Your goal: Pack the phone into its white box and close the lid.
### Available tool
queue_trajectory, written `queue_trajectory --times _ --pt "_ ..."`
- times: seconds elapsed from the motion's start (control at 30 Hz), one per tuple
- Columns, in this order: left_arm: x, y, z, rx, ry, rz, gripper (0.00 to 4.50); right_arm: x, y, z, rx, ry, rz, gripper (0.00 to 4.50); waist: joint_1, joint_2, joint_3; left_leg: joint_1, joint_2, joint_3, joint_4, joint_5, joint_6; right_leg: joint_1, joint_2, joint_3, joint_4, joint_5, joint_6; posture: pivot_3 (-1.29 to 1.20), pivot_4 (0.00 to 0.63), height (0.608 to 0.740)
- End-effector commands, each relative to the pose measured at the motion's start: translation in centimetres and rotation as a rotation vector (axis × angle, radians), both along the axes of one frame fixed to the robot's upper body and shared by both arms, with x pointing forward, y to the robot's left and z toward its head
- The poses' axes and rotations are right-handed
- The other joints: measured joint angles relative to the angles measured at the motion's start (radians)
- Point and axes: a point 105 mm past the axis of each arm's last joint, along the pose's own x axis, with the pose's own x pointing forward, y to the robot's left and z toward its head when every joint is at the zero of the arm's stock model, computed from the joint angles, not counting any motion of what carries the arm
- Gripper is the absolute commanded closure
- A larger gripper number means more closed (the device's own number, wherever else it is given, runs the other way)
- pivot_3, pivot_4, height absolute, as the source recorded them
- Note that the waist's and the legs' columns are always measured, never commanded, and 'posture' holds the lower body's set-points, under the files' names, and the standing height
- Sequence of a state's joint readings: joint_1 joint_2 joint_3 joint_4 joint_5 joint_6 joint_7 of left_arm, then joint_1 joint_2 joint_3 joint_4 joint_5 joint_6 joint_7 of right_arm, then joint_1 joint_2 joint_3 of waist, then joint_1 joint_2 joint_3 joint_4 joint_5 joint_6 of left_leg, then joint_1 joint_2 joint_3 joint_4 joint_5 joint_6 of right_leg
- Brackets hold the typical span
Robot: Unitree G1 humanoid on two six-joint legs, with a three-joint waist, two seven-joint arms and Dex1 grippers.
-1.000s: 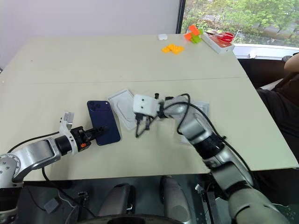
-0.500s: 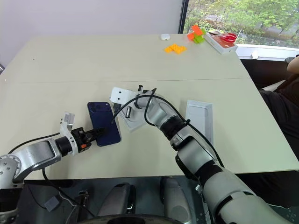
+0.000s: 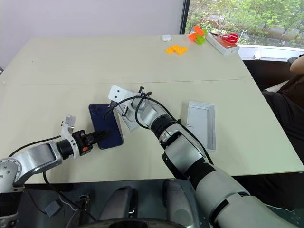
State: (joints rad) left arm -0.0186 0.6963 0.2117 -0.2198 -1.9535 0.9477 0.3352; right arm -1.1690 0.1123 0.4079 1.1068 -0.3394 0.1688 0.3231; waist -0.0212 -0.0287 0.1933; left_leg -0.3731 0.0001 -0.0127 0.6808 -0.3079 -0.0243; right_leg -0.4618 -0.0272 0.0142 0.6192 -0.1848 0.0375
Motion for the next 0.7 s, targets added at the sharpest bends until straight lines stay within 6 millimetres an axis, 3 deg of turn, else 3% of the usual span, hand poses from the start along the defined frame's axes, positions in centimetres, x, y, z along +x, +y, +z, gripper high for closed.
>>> queue_trajectory --times 0.03,0.23,0.37,0.53,0.7 --pt "0.1 -0.5 1.5 -0.019 -0.057 -0.011 4.5 0.0 0.2 0.4 0.027 -0.012 0.007 4.46 0.0 0.0 0.0 0.0 0.0 0.0 0.0 0.0 0.0 0.0 0.0 0.0 0.0 0.0 0.0 0.0 0.15 0.726" --pt "0.1 -0.4 1.6 -0.021 -0.063 -0.005 4.5 -0.6 -0.5 2.7 0.081 -0.023 0.123 4.46 0.002 0.0 0.0 0.0 0.0 -0.001 0.0 0.0 0.0 0.0 0.0 0.0 0.0 0.001 0.001 0.0 0.15 0.726" --pt "0.1 -0.2 1.5 -0.021 -0.063 0.002 4.5 -2.7 -2.8 3.8 0.073 0.014 0.228 4.46 0.005 0.0 0.0 -0.001 0.0 -0.002 0.0 0.0 0.0 0.0 -0.001 0.0 -0.001 0.001 0.002 0.0 0.15 0.726" --pt "0.2 -0.1 1.5 -0.021 -0.058 0.002 4.5 -5.7 -5.3 1.9 -0.079 0.058 0.324 4.46 0.002 0.0 0.0 -0.001 -0.001 -0.003 0.0 0.0 0.0 0.001 0.0 -0.001 -0.001 0.001 0.002 0.0 0.15 0.726" --pt "0.4 -0.2 1.5 -0.024 -0.056 -0.004 4.5 -6.2 -6.0 -0.2 -0.133 0.101 0.304 4.46 0.001 0.0 0.0 0.001 0.0 -0.002 0.0 0.0 0.0 0.0 0.003 -0.001 0.001 0.0 0.001 0.0 0.15 0.726"
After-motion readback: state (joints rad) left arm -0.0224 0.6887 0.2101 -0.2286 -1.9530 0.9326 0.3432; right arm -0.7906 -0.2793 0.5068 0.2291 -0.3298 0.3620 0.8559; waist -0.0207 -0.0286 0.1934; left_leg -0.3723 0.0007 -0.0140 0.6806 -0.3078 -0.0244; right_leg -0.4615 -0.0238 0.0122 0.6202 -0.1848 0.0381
